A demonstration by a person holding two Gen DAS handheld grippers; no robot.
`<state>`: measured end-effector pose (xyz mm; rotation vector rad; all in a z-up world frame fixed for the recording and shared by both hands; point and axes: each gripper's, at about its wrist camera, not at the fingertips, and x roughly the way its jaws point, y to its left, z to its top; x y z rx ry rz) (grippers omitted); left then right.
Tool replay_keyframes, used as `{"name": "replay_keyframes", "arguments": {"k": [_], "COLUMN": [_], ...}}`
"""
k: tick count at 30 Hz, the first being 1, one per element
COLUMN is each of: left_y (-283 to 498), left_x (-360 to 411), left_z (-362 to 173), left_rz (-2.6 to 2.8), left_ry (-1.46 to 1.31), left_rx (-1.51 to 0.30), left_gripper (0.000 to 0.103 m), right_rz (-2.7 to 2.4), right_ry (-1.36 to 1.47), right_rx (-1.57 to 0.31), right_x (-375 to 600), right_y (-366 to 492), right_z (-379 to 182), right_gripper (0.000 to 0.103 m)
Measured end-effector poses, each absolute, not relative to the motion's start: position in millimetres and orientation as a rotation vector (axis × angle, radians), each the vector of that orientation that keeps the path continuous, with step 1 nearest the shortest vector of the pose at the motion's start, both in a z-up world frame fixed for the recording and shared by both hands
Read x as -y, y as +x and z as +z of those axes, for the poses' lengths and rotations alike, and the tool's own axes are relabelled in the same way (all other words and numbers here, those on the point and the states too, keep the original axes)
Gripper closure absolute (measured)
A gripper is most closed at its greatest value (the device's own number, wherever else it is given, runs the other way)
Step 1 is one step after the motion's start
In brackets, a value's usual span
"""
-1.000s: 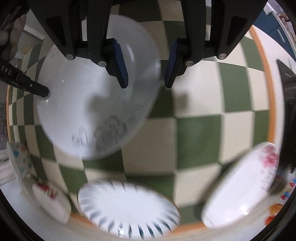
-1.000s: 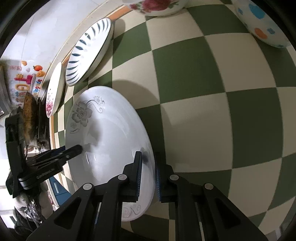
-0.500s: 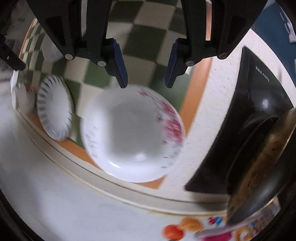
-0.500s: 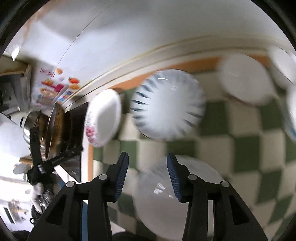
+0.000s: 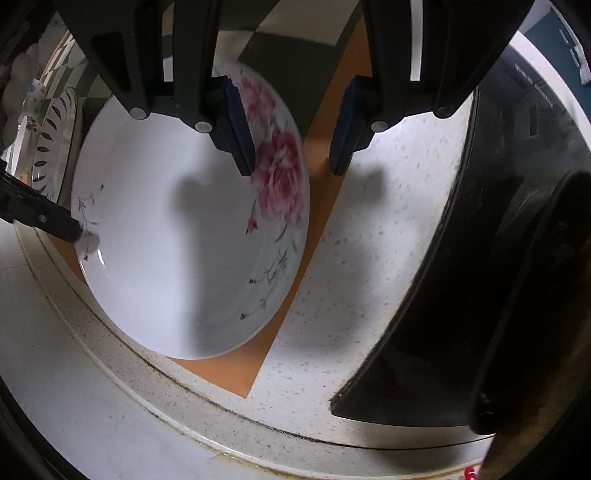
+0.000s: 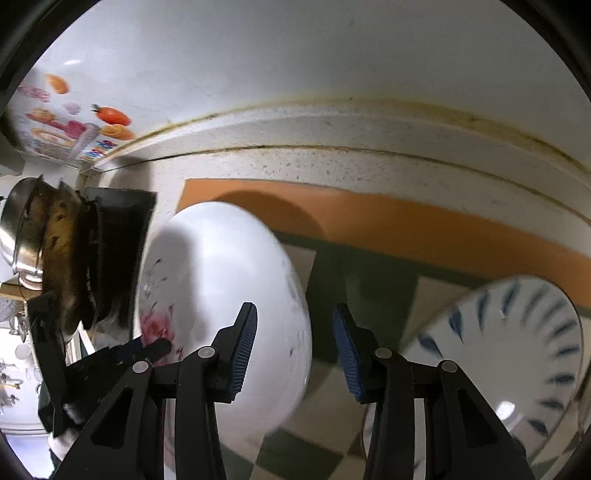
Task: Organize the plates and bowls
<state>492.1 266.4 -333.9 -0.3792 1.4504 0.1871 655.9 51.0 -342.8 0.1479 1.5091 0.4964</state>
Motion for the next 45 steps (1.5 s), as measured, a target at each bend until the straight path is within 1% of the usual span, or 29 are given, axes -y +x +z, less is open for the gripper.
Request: {"name": "replay_keyframes", "arguments": {"k": [1, 2, 3, 4, 11, 14, 17, 21, 26, 33, 39, 45], "left_y": [493, 494, 494, 494, 486, 499, 492, 487, 463, 439, 408, 387], "left_x": [-266, -266, -264, -263, -259, -256, -251, -243, -213, -151, -88, -33], "left_z": [-334, -334, -333, -332, -325, -321, -307, -285, -248, -212, -229, -259], "left_rz": [0.168, 0.158, 0.153, 0.158, 0.153, 0.142, 0.128, 0.111, 0.072, -0.012, -0.093, -0.148], "left_ry": [-0.39, -0.395, -0.39, -0.382, -0.36, -0.356, -0.355, -0.334, -0.3, -0.24, -0.192, -0.129], "left_rx": [-1.441, -1.437, -1.432, -1.43, -1.406, -1.399, -1.383, -1.358, -1.327, -1.31, -1.364, -1.441], "left_gripper": [0.071, 0.075, 0.076, 0.076, 0.076, 0.076, 0.077, 0.076, 0.076, 0.076, 0.076, 0.076], "right_rz": [0.497, 0.5, 0.502, 0.512, 0.529, 0.529, 0.536, 0.544, 0.551, 0.524, 0.45, 0.375], "right_ry": [0.144, 0.142, 0.142, 0.15, 0.128, 0.128, 0.148, 0.176, 0.216, 0.263, 0.291, 0.346], "right_rx": [-1.519, -1.532, -1.545, -1.552, -1.536, -1.527, -1.514, -1.483, -1.431, -1.373, -1.364, -1.408], "right_x": [-54, -53, -53, -54, -55, -51, -41, -24, 8, 78, 148, 207], "right_y": [659, 663, 663, 664, 661, 655, 647, 632, 604, 547, 487, 431], "right_z": [-349, -356, -360, -364, -366, -361, -352, -332, -298, -251, -241, -268], "right_gripper": [0.068, 0.078, 0.087, 0.089, 0.09, 0.09, 0.09, 0.09, 0.09, 0.09, 0.09, 0.09]}}
